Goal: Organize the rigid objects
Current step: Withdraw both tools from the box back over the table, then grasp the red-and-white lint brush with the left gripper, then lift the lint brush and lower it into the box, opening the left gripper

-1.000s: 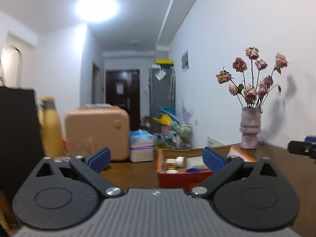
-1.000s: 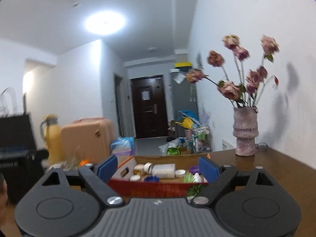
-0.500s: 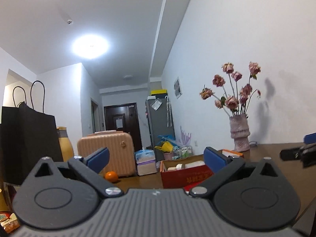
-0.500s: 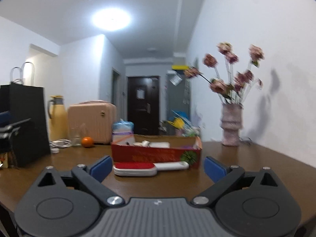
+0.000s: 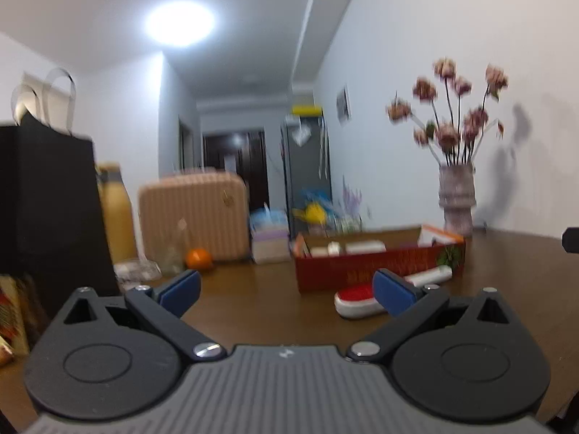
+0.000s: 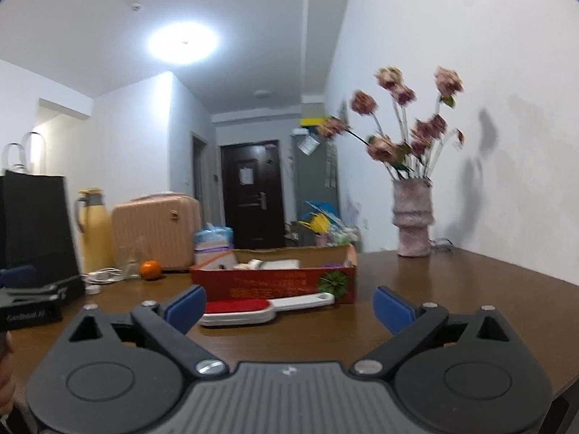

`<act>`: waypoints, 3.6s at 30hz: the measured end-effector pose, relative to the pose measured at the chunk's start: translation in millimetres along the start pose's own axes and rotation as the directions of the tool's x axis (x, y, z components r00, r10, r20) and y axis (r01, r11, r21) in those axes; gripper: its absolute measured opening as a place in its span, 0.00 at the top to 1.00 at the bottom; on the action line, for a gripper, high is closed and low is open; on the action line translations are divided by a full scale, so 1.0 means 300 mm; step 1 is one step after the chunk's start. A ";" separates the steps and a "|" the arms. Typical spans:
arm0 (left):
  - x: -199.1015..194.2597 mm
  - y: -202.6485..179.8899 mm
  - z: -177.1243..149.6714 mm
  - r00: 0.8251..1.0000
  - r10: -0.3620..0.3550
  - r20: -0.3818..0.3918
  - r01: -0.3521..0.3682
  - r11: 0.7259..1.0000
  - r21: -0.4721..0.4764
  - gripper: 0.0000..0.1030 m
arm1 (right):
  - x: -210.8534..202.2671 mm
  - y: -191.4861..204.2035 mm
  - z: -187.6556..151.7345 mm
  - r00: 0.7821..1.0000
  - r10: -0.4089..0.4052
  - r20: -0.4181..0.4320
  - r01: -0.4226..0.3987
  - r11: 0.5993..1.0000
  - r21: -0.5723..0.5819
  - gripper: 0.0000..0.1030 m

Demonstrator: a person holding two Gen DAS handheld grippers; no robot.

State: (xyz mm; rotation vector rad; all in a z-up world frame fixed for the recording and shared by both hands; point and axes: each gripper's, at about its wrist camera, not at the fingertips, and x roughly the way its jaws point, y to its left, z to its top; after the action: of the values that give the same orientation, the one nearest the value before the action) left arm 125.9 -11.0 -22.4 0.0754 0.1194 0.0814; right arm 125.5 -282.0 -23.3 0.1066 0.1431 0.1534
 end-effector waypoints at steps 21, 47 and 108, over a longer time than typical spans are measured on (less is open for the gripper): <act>0.732 -0.088 0.054 0.850 -0.226 -0.476 0.187 0.974 -0.129 0.16 | 0.766 -0.240 0.124 0.930 0.065 -0.362 -0.059 0.998 0.029 0.32; 0.979 -0.076 0.037 0.739 -0.375 -0.559 0.180 0.911 -0.372 0.39 | 1.133 -0.371 0.017 0.793 0.236 -0.562 -0.032 0.937 0.348 0.88; 0.432 0.116 0.459 0.916 -0.366 0.165 0.384 0.919 -0.094 0.46 | 0.473 0.019 0.502 0.990 0.040 0.136 -0.049 0.997 0.062 0.89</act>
State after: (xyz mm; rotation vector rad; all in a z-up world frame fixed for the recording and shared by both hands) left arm 268.2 24.9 101.5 -0.0677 -0.0182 -0.3022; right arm 285.9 -268.0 106.8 0.1846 0.0113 0.1858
